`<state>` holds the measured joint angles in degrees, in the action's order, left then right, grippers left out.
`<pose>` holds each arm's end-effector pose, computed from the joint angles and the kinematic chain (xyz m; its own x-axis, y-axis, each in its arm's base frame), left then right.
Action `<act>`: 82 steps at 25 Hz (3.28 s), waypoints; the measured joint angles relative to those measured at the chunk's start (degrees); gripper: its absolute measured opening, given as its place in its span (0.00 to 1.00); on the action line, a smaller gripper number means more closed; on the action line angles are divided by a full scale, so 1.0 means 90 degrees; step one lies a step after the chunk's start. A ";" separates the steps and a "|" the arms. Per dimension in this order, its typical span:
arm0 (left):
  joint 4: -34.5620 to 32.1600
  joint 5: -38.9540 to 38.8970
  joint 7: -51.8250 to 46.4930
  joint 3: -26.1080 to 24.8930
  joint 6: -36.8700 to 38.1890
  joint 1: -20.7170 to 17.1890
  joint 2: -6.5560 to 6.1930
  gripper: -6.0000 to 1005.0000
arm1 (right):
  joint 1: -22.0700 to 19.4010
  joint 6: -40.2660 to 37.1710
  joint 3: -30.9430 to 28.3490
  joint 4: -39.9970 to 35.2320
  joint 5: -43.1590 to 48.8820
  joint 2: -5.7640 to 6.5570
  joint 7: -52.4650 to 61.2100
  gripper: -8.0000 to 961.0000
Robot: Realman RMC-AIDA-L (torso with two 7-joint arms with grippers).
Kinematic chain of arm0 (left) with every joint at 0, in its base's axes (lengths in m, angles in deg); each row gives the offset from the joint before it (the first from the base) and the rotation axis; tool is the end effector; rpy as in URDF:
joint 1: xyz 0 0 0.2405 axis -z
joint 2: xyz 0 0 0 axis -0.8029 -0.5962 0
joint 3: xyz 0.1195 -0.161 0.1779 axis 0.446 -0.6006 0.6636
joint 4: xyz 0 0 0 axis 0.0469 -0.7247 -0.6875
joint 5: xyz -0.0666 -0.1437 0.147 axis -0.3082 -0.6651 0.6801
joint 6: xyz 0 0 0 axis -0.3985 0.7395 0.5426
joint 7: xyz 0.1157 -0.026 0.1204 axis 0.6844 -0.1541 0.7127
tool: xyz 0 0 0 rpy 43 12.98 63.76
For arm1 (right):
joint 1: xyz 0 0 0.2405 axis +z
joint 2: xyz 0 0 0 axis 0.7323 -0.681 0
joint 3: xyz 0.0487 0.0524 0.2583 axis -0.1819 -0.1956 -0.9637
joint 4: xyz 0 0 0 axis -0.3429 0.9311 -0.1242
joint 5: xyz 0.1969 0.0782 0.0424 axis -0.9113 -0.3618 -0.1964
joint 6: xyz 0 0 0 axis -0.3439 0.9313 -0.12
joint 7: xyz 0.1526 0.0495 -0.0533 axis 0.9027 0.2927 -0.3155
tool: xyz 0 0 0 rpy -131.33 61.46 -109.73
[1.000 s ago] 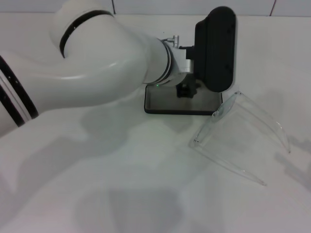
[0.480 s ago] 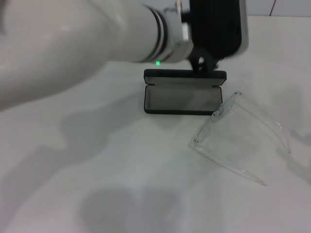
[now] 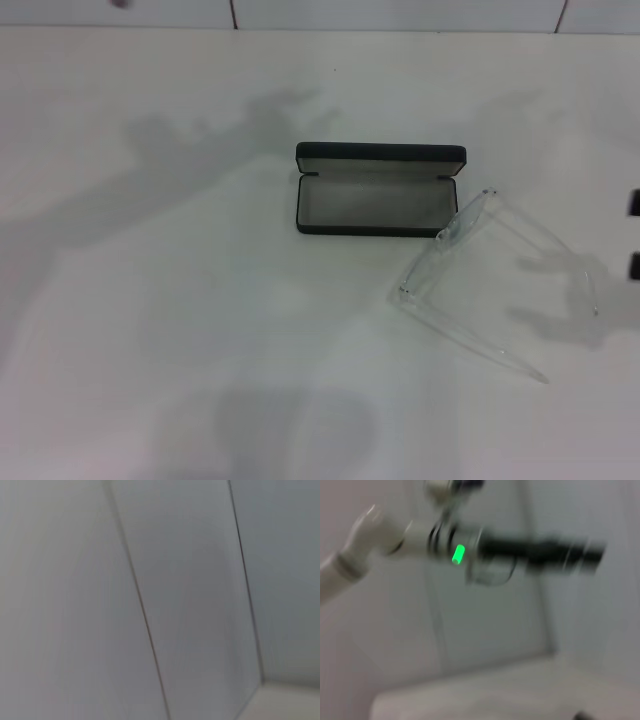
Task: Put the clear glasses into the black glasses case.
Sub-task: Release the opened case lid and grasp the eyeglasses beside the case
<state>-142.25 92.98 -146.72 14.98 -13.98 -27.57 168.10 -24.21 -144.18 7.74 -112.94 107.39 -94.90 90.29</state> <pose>-0.0408 0.3918 0.0340 0.8743 -0.0312 0.4844 0.2772 -0.7871 -0.5510 0.2740 0.2955 0.0814 0.8241 -0.1099 -0.5557 -0.2266 -0.9631 -0.1455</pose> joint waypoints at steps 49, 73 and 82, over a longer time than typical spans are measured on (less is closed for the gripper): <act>0.4929 -0.3900 0.3957 -0.2766 0.4649 -0.0781 -0.0514 0.19 | 0.4395 0.2893 0.6151 -0.0819 0.4030 -0.0645 0.2205 0.63; 0.5955 -0.3818 0.4789 -0.3411 0.5821 -0.0783 -0.0691 0.19 | 0.4712 0.3754 0.6990 0.0272 0.3466 -0.0644 0.2090 0.61; 0.6035 -0.3844 0.4764 -0.3468 0.5823 -0.0785 -0.0660 0.19 | 0.4752 0.3945 0.7258 0.0469 0.3221 -0.0644 0.2077 0.60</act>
<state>-87.94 58.38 -103.85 -16.23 38.43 -34.64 162.15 18.56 -108.67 73.06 -108.72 136.38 -100.70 108.98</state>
